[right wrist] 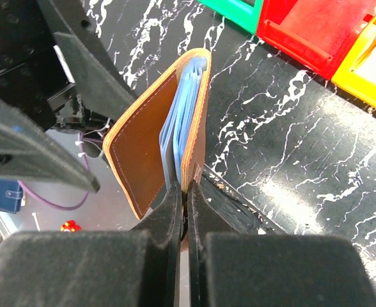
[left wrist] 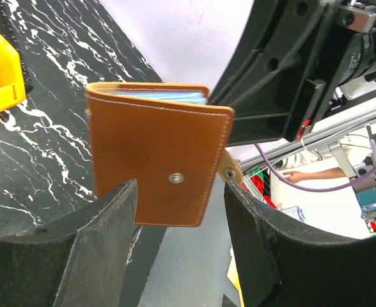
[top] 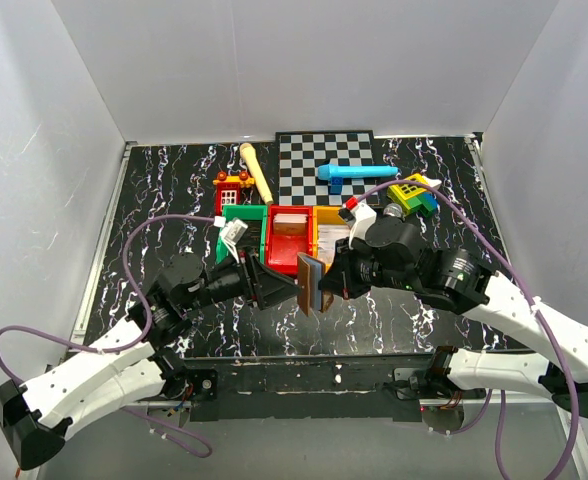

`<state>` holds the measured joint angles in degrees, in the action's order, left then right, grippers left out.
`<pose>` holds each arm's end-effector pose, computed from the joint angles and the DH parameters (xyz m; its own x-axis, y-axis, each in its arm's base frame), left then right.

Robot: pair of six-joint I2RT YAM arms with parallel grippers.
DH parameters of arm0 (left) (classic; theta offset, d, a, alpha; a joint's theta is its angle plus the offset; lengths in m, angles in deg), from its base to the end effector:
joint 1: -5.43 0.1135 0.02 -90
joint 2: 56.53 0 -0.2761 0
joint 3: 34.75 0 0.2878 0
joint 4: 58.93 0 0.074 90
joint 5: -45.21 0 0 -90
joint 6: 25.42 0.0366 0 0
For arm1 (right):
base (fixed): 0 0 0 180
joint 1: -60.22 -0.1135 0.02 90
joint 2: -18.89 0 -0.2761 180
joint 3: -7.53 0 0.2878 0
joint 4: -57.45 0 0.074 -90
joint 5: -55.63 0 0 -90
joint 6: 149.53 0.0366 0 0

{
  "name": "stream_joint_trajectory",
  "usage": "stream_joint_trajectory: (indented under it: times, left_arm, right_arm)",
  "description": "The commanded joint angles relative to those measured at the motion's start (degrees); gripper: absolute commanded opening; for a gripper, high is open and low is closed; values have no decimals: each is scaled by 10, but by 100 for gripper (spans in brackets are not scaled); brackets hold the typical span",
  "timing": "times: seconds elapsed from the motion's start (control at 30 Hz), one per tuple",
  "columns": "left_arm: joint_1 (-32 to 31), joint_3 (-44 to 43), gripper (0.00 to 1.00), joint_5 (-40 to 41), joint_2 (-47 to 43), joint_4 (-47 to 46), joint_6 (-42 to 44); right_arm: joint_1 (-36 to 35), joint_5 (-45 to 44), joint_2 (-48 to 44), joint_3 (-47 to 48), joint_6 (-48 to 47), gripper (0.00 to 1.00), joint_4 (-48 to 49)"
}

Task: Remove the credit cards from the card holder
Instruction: Open the card holder.

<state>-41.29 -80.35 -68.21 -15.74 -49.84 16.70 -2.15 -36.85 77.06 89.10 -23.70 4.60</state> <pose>0.1300 -0.1592 0.3100 -0.7314 -0.2161 -0.6468 0.5923 0.2687 -0.7596 0.1103 0.2073 0.4080 -0.6928 -0.0624 -0.7184 -0.5700 0.6577 0.4925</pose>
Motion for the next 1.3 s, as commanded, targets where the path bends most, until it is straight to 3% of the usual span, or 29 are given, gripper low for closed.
stream_joint_trajectory:
  times: [0.0,0.6,0.93,1.27]
  left_arm:
    - [-33,-34,55,35,21,11,21]
    - [-72,-54,55,133,33,79,60]
    - [-91,-70,55,148,48,53,65]
    - [-114,-91,51,201,103,94,67]
  right_arm:
    - [0,-28,6,24,5,1,-2]
    - [-1,-46,19,20,6,1,-12]
    - [-3,-62,34,31,3,1,-22]
    - [-12,-56,41,45,1,1,-20]
